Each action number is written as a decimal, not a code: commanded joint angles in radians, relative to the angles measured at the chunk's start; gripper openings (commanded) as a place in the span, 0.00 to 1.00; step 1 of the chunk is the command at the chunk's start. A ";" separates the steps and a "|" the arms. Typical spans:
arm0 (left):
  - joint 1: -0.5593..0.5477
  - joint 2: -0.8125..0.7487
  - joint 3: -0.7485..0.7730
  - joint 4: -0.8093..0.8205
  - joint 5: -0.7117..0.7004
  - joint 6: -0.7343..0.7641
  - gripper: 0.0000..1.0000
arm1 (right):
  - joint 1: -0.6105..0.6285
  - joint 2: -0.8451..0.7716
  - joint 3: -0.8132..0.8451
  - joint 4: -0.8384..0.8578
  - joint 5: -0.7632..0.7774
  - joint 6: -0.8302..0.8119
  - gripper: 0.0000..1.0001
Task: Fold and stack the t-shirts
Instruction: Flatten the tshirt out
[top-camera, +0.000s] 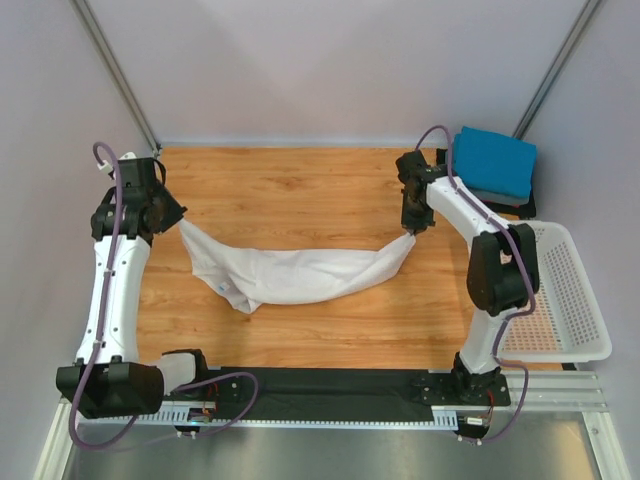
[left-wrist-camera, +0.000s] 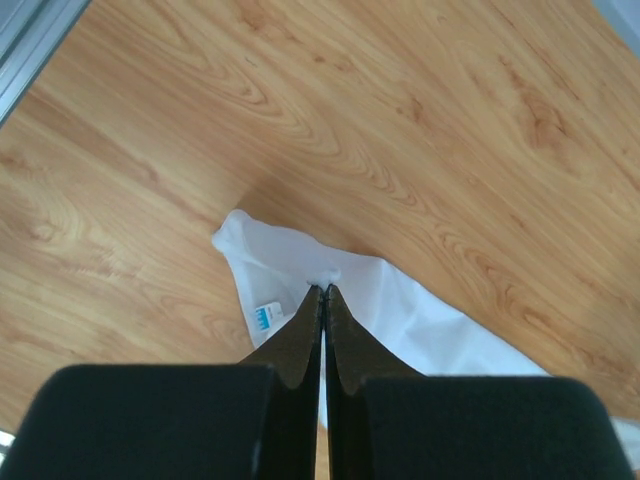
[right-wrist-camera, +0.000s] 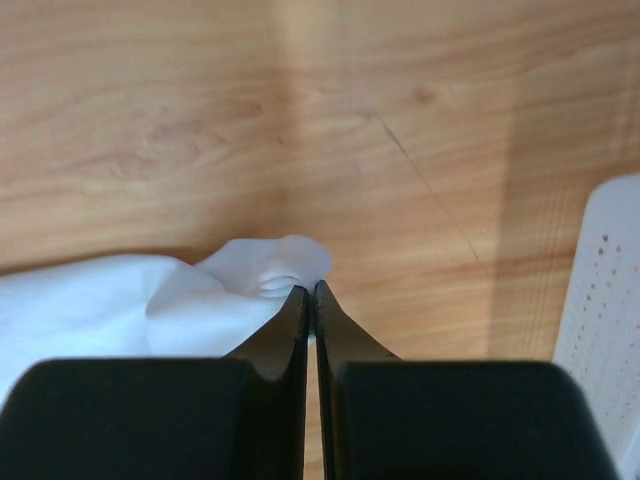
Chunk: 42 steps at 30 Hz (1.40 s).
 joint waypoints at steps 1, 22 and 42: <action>0.002 0.038 -0.002 0.117 -0.036 -0.016 0.00 | -0.013 0.100 0.156 0.078 0.029 -0.024 0.00; 0.024 0.146 0.128 0.129 -0.071 0.022 0.00 | -0.116 0.086 0.369 -0.060 -0.150 0.001 0.00; 0.022 -0.103 0.897 -0.380 -0.141 0.276 0.00 | -0.105 -0.586 0.310 -0.452 -0.418 0.015 0.00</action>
